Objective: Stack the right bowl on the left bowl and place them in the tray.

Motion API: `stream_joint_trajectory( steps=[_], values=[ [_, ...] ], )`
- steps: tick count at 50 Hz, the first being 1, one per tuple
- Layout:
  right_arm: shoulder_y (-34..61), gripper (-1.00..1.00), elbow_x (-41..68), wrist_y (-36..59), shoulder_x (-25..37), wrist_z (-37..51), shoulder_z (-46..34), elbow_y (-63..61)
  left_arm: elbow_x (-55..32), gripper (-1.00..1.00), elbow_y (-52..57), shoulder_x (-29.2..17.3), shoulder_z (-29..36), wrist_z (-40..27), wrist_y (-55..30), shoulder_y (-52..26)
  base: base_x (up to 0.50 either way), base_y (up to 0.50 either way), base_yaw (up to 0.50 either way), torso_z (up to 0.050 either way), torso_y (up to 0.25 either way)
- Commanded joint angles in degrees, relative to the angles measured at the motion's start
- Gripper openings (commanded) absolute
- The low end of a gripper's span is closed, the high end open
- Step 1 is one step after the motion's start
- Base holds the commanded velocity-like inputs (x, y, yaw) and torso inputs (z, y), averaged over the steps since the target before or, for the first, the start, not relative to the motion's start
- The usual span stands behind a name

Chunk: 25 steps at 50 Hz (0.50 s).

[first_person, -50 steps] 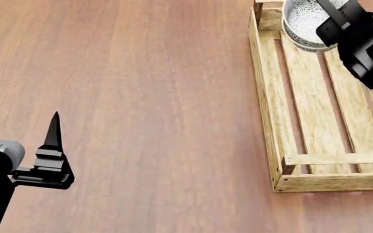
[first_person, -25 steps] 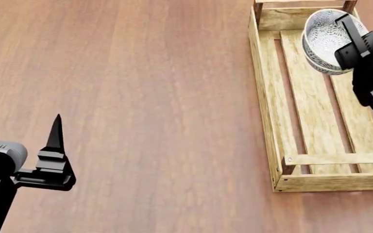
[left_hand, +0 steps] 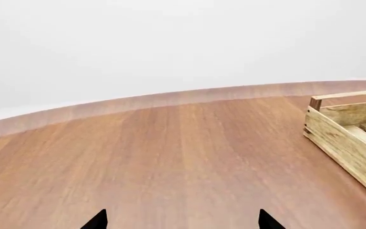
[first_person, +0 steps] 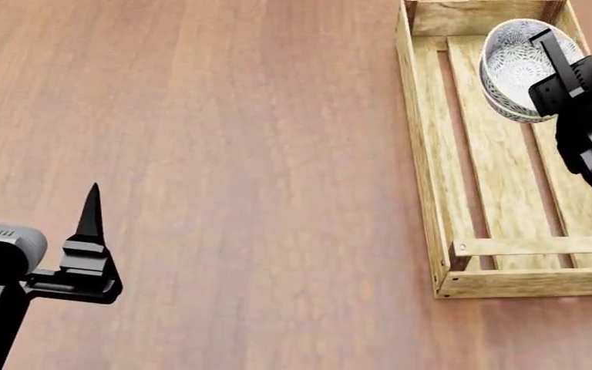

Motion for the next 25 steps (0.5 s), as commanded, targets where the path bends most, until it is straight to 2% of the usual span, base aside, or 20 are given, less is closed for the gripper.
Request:
stream_joint_trajectory(
  steps=[1,4,25],
  values=[
    [0.6,-1.00,-0.6,-0.3,-0.3,-0.2,0.5,0.7,0.1,1.00,-0.3,-0.1,0.7,-0.1,-0.4,-0.4,0.00,0.00,0.00,0.000,-0.250],
    [0.7,-1.00,-0.6,-0.3,-0.4,0.0,0.2,0.7,0.0,1.00,-0.2,0.0,0.5,0.0,0.2,-0.3,0.00,0.00,0.00,0.000,-0.109],
    [0.2,-1.00,-0.5,0.3,-1.1,3.4,-0.9,0.7,-0.3,1.00,-0.6,-0.3,0.4,0.1,1.3,0.4,0.00,0.00,0.00,0.000,0.000]
  ],
)
